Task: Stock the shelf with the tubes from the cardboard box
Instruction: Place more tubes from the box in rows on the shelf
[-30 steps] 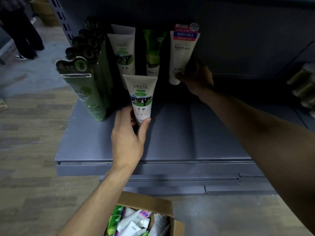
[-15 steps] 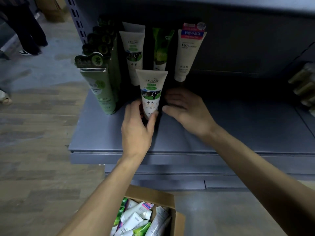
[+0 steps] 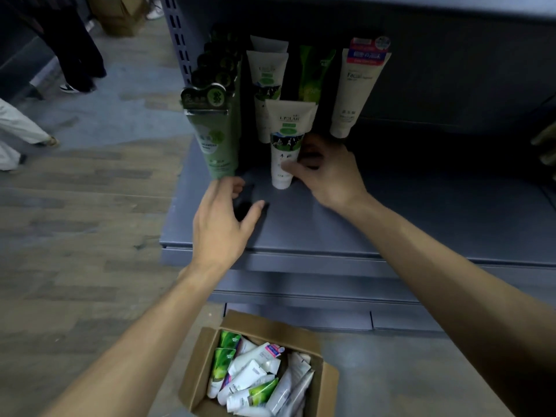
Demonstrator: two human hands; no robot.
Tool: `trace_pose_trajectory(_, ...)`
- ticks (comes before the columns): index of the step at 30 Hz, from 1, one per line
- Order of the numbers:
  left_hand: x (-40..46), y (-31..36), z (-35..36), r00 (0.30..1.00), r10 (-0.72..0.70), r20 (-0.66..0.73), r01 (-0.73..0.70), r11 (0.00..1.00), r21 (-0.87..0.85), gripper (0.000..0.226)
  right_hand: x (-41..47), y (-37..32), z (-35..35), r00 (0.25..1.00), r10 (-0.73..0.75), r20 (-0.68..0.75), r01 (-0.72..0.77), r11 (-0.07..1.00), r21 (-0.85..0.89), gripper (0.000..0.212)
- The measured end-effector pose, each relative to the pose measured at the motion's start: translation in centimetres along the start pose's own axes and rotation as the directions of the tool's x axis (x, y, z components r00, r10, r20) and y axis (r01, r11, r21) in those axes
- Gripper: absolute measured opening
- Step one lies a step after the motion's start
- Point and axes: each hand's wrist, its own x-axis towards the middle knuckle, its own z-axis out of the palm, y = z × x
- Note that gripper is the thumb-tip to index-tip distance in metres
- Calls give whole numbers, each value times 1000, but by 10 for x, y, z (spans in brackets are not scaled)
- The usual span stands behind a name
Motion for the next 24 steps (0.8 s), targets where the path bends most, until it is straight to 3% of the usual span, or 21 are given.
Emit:
trace_pose_trajectory(4, 1, -11, -3, 1000, -23, -18, 22, 997, -68, 39, 25, -1, 10, 1000, -11, -27, 11, 1000, -24, 35)
trace_pose_trajectory(24, -2, -15, 7, 999, 20, -37, -18, 998, 60, 43, 70, -3, 29, 998, 18, -66, -21, 999, -46, 36)
